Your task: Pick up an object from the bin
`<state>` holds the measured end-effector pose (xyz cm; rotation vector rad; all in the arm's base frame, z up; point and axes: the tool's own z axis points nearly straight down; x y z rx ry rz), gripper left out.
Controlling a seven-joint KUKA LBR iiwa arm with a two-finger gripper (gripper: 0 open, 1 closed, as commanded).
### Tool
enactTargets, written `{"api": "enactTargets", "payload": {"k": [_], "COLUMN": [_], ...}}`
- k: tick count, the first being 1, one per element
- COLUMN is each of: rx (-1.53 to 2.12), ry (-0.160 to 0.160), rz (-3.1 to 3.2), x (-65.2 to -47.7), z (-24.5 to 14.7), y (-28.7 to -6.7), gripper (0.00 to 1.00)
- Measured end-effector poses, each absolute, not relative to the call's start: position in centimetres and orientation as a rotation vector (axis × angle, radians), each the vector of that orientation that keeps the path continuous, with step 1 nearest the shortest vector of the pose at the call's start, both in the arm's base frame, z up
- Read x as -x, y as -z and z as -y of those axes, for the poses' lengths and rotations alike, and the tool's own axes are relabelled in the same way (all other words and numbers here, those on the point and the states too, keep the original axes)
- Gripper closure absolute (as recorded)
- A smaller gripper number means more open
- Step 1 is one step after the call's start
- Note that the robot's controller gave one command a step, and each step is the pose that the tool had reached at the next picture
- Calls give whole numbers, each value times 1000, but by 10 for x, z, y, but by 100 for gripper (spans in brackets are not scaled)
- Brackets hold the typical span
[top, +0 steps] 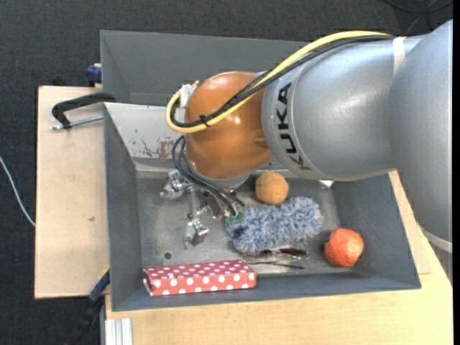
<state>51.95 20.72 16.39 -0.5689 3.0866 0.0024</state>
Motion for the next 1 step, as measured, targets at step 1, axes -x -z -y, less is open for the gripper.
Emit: {"api": "enactTargets", "payload": {"k": [1], "rx": [815], "ry": [-1], "rz": [-3033], "x": [-508], "z": [-187], "y": [-151], "gripper": [0]}}
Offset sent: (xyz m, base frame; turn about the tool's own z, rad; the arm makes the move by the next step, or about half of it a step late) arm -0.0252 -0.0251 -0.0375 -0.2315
